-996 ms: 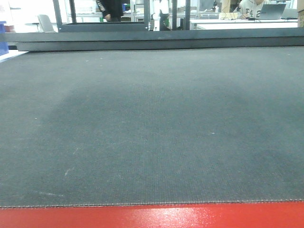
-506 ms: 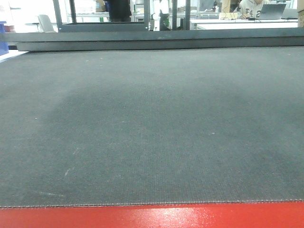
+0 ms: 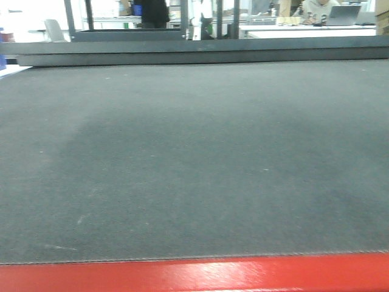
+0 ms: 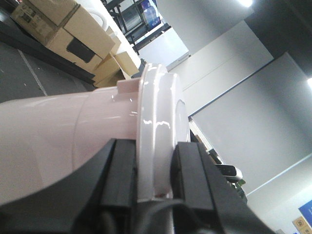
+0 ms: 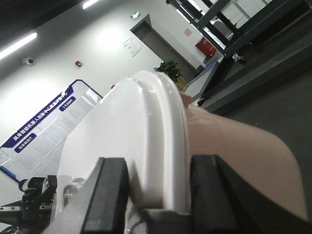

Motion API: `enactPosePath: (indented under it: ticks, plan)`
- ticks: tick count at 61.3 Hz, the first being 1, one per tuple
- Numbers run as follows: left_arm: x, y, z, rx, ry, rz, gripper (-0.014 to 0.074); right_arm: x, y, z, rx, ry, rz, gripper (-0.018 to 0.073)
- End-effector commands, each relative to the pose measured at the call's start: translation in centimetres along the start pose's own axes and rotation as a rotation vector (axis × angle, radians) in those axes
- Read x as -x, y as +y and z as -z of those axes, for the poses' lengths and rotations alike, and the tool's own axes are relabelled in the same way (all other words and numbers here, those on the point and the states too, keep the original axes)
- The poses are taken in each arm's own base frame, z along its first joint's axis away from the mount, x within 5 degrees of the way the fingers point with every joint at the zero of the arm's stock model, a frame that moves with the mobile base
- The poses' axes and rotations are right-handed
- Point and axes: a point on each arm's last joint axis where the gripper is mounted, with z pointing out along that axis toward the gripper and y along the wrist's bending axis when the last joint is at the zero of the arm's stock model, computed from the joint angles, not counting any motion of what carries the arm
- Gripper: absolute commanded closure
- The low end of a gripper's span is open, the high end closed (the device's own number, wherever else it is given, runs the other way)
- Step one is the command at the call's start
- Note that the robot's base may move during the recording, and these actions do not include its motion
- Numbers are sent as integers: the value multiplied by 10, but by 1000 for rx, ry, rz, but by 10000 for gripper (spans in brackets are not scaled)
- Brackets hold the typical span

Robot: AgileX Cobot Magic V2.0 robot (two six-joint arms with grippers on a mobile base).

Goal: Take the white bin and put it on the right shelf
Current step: 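Carry the bin in both grippers while driving to the steel shelf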

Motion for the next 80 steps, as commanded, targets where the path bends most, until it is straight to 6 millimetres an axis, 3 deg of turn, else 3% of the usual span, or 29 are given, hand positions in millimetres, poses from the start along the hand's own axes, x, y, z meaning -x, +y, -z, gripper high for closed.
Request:
enactPosePath:
  ticks: [1, 80]
  plan:
    - [-17, -45, -1, -219, 157, -71, 722, -12, 55, 10, 386, 139, -18, 443]
    - [-17, -45, -1, -218, 158, -70, 722, -7, 50, 7, 331, 87, -26, 443]
